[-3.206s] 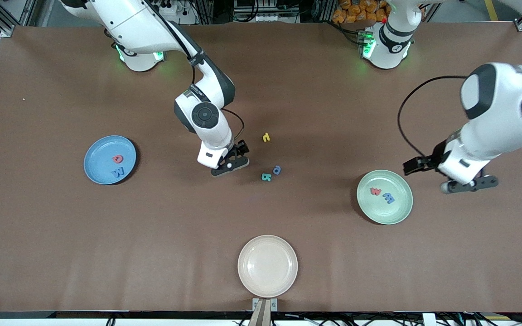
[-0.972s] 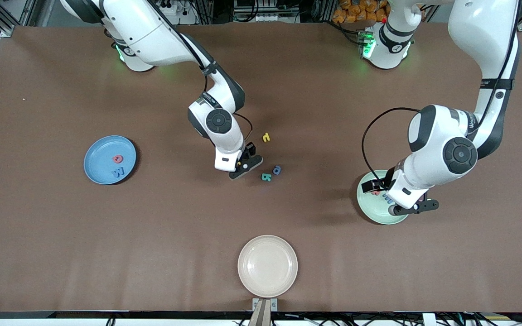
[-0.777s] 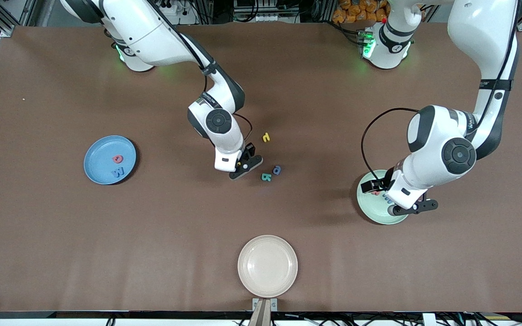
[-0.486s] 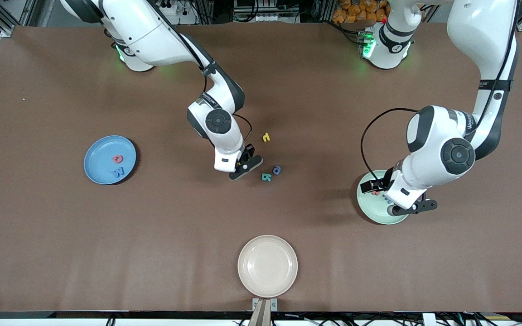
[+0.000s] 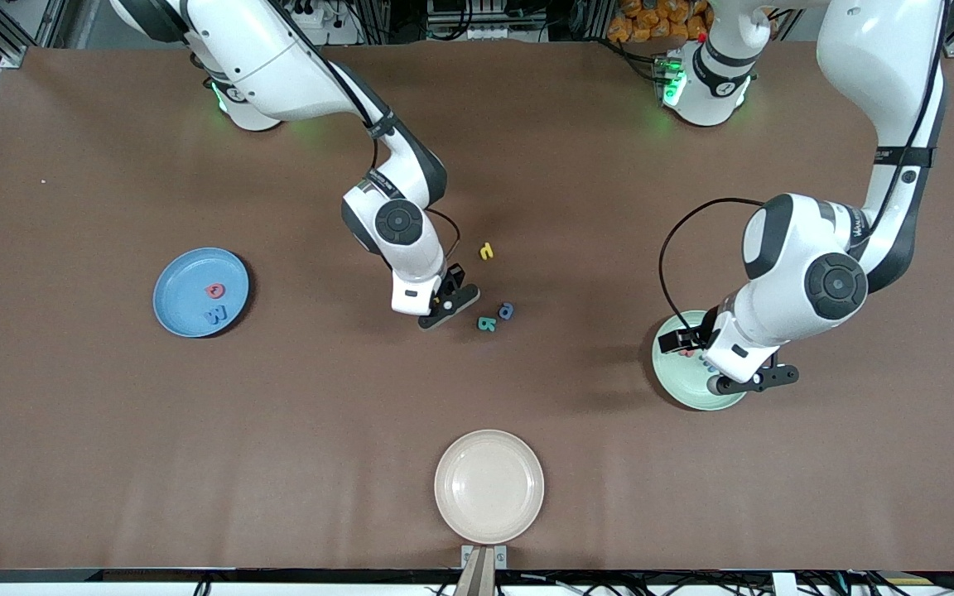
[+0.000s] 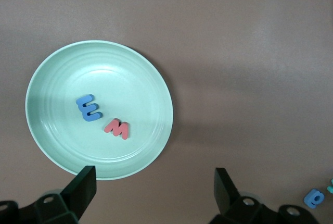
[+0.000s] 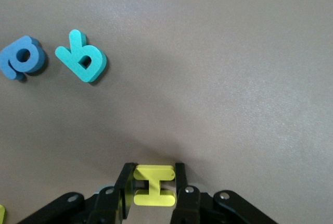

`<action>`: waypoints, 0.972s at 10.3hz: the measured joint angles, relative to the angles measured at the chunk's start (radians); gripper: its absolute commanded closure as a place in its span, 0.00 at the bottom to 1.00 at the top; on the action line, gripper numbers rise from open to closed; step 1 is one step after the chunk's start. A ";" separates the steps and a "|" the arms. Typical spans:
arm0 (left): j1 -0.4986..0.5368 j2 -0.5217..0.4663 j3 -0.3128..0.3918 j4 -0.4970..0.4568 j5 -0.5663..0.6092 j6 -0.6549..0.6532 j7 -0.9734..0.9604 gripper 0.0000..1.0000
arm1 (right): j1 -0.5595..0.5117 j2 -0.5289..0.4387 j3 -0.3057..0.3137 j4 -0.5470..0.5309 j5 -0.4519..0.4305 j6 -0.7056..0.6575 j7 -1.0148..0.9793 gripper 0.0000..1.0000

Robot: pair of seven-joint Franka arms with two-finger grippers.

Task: Sort uppercase to blue plate, lowercase to green plate
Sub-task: 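Carry the H toward the blue plate while the left gripper reaches letters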

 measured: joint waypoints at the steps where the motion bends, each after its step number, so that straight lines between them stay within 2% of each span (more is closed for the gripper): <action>1: 0.000 0.000 0.000 0.000 0.000 0.000 0.000 0.00 | 0.000 0.000 -0.005 0.001 0.000 0.000 -0.012 0.68; 5: 0.000 0.002 0.000 0.000 0.000 0.000 -0.007 0.00 | -0.010 0.000 -0.019 0.007 0.000 0.000 -0.064 0.70; 10: -0.050 0.006 -0.001 0.000 0.000 0.000 -0.135 0.00 | -0.106 -0.007 -0.025 0.034 0.002 -0.051 -0.249 0.71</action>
